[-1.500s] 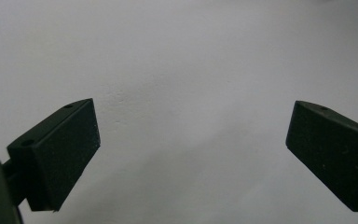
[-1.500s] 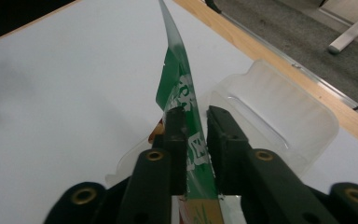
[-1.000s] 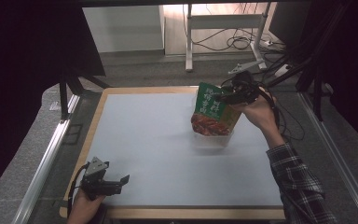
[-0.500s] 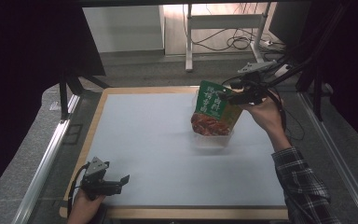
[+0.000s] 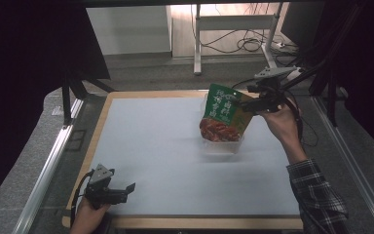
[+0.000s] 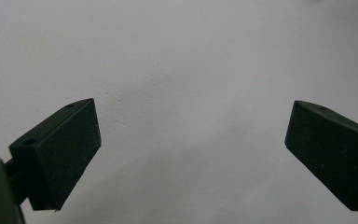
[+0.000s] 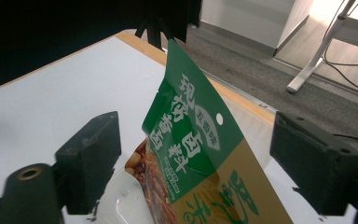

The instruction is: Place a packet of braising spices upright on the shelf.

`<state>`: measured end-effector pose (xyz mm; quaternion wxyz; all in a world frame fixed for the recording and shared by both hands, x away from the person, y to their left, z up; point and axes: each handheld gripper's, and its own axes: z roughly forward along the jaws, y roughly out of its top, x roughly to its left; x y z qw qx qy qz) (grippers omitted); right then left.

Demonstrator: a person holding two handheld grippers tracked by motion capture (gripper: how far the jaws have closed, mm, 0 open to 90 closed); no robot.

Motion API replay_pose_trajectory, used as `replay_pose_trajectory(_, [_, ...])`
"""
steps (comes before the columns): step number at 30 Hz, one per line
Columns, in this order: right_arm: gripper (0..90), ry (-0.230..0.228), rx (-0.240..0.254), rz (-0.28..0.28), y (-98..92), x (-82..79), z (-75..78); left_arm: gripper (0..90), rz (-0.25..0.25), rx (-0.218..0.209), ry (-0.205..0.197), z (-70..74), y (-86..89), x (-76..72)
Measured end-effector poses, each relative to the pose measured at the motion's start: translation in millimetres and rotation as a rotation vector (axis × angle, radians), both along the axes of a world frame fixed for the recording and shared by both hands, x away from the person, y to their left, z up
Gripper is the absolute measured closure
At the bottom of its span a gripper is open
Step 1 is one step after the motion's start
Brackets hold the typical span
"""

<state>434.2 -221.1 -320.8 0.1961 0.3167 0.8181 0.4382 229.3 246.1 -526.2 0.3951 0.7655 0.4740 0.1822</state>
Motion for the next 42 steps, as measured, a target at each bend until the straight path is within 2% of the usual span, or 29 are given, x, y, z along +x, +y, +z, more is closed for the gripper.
replay_pose_trajectory(5, [10.2,-0.002,0.018,-0.013,-5.0,-3.1,-4.4,3.4,-0.001,0.004,0.000,0.0,-0.4,0.1])
replay_pose_trajectory(16, [0.0,-0.028,0.005,-0.019,-9.3,-13.7,-15.4,3.5,0.000,0.002,0.002,-0.1,-0.4,0.2])
replay_pose_trajectory(20, [0.0,-0.059,-0.002,-0.033,-10.9,-19.5,-20.0,3.5,-0.001,0.002,0.002,-0.1,-0.3,0.3])
replay_pose_trajectory(23, [0.0,-0.053,0.022,-0.024,-13.0,-22.9,-23.9,3.5,-0.001,0.004,0.002,-0.1,-0.4,0.3])
replay_pose_trajectory(33, [0.0,-0.051,0.045,-0.028,-18.9,-31.5,-40.6,3.6,-0.001,0.003,0.002,-0.1,-0.4,0.3])
replay_pose_trajectory(42, [0.0,-0.069,0.060,-0.073,-30.8,-40.4,-58.3,3.6,0.001,0.001,0.003,-0.2,-0.3,0.4])
